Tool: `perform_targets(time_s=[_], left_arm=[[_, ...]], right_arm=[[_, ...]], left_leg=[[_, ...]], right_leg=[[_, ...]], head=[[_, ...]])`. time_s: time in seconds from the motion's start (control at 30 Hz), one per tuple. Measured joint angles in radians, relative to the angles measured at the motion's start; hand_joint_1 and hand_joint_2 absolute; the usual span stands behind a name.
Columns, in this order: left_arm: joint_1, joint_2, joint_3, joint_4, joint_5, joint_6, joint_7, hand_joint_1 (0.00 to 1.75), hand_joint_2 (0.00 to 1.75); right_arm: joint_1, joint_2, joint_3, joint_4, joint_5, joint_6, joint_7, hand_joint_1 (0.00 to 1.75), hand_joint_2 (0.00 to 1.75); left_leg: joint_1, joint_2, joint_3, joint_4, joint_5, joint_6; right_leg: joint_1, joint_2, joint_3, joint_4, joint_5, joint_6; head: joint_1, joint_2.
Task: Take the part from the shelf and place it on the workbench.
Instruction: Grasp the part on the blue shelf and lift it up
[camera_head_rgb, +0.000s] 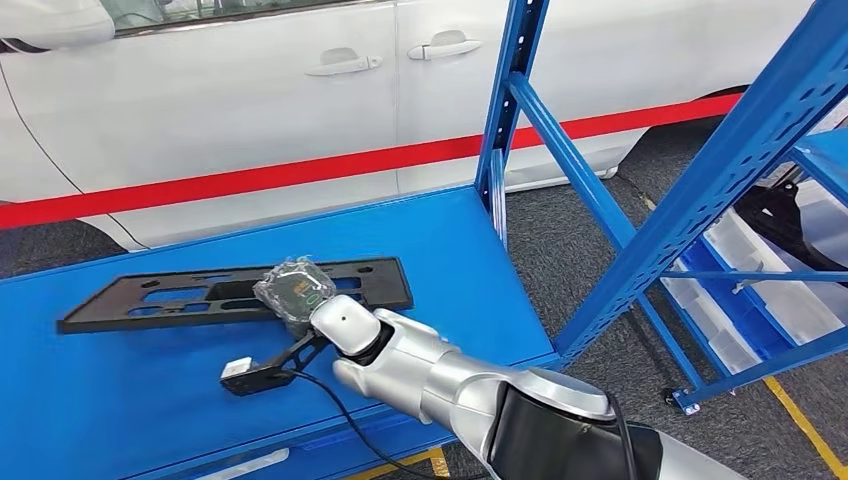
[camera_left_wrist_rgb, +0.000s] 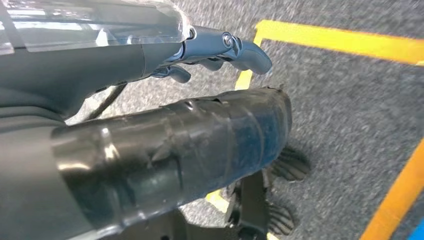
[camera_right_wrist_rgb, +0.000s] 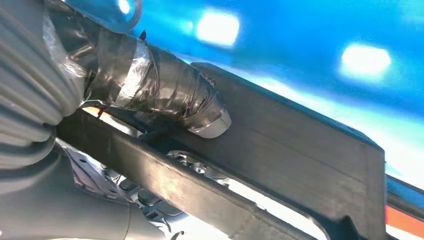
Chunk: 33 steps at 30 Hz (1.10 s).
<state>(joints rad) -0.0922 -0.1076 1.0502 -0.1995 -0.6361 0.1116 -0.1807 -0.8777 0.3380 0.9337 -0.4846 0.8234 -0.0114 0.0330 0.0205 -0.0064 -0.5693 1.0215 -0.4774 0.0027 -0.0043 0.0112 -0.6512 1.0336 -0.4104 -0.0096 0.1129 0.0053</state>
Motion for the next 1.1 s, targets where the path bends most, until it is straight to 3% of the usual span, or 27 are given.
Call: perform_targets(time_s=[0.17, 0.37, 0.7, 0.83, 1.1], left_arm=[[0.000, 0.029, 0.010, 0.000, -0.017, 0.015, -0.019, 0.00, 0.00], [0.001, 0.035, 0.006, 0.000, -0.059, 0.063, -0.093, 0.00, 0.00], [0.005, 0.007, -0.019, 0.000, -0.106, 0.037, -0.165, 0.00, 0.00], [0.003, 0.000, -0.021, 0.000, -0.105, 0.061, -0.208, 0.00, 1.75], [0.000, -0.003, -0.021, 0.000, -0.102, 0.060, -0.230, 0.00, 1.75]], right_arm=[[0.002, 0.009, 0.051, -0.045, -0.133, -0.104, -0.002, 1.75, 1.75], [0.007, -0.004, 0.060, -0.037, -0.129, -0.166, -0.044, 1.75, 1.75], [0.097, -0.128, 0.023, -0.117, -0.001, -0.203, -0.092, 1.75, 1.75], [0.122, -0.150, -0.029, -0.146, 0.044, -0.197, -0.096, 1.75, 1.75], [0.144, -0.165, -0.074, -0.177, 0.072, -0.195, -0.103, 1.75, 1.75]], left_leg=[[0.000, -0.001, 0.000, 0.000, 0.000, 0.000], [0.000, -0.001, 0.000, 0.000, 0.000, 0.000], [-0.001, -0.001, 0.001, 0.000, -0.001, 0.000], [-0.001, -0.001, 0.002, 0.000, -0.002, 0.000], [-0.001, -0.001, 0.003, 0.000, -0.002, 0.000]], right_leg=[[0.000, 0.000, 0.000, 0.001, -0.001, -0.001], [0.000, -0.001, 0.000, 0.001, -0.001, -0.001], [-0.001, -0.001, 0.001, 0.000, -0.002, -0.001], [-0.001, -0.001, 0.002, 0.000, -0.002, 0.000], [-0.001, -0.001, 0.002, 0.000, -0.002, 0.000]], head=[[0.000, 0.000], [0.000, 0.000], [0.000, 0.000], [0.000, 0.000], [0.000, 0.000]])
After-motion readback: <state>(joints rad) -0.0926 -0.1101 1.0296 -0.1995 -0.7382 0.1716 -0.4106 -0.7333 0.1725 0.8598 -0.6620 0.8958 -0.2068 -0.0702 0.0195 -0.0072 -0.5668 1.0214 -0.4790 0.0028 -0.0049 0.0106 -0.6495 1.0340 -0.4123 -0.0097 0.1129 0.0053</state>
